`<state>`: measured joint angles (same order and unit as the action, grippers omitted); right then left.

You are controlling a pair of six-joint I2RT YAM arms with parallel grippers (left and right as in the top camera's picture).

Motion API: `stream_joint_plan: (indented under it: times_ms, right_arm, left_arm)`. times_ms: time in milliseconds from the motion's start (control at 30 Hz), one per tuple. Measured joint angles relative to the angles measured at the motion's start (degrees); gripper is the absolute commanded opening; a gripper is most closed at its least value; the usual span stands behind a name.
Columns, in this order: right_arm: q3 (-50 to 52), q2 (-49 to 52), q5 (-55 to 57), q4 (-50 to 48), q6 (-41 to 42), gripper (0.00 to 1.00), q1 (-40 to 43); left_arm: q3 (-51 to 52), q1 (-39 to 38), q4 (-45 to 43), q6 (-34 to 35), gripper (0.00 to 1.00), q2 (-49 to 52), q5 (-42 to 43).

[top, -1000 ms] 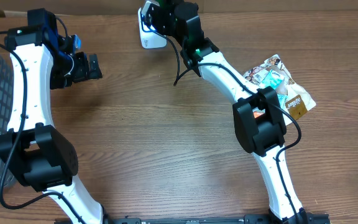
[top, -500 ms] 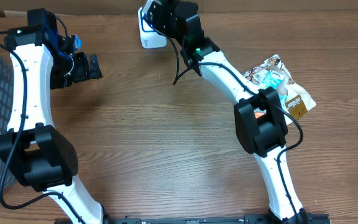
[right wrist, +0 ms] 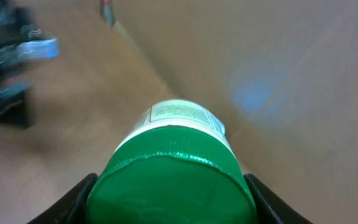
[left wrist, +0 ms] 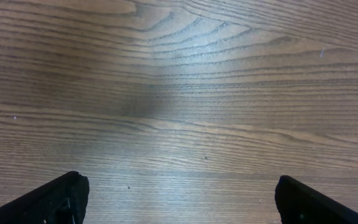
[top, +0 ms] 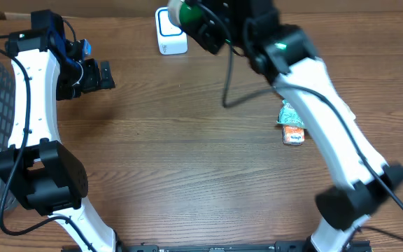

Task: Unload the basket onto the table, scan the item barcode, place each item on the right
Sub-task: 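Carry the jar right and set it down beside the pile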

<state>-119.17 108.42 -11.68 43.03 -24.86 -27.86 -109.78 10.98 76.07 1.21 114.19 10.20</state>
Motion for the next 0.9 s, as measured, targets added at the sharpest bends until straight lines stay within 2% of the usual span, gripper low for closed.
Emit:
stream_joint_plan:
  times_ms: [167, 233, 367, 567, 733, 900]
  right_arm:
    - [-0.7, -4.6, -0.6, 18.9, 1.4, 0.20, 0.0]
    - [-0.6, -4.0, -0.5, 28.2, 1.7, 0.20, 0.0]
    - [0.2, -1.4, 0.3, 39.5, 2.2, 0.25, 0.0]
    - [8.5, -0.1, 1.9, 41.1, 2.6, 0.26, 0.1]
    - [18.2, 1.8, 5.1, 37.8, 7.8, 0.26, 1.9]
    - [22.6, 3.9, 8.1, 34.6, 12.7, 0.26, 6.3]
  left_arm:
    - [0.0, 0.0, 0.0, 0.0, 0.99, 0.0, 0.0]
    - [0.0, 0.0, 0.0, 0.0, 1.00, 0.0, 0.0]
    - [0.0, 0.0, 0.0, 0.0, 1.00, 0.0, 0.0]
    - [0.0, 0.0, -0.1, 0.0, 1.00, 0.0, 0.0]
    - [0.0, 0.0, 0.0, 0.0, 1.00, 0.0, 0.0]
    - [0.0, 0.0, 0.0, 0.0, 1.00, 0.0, 0.0]
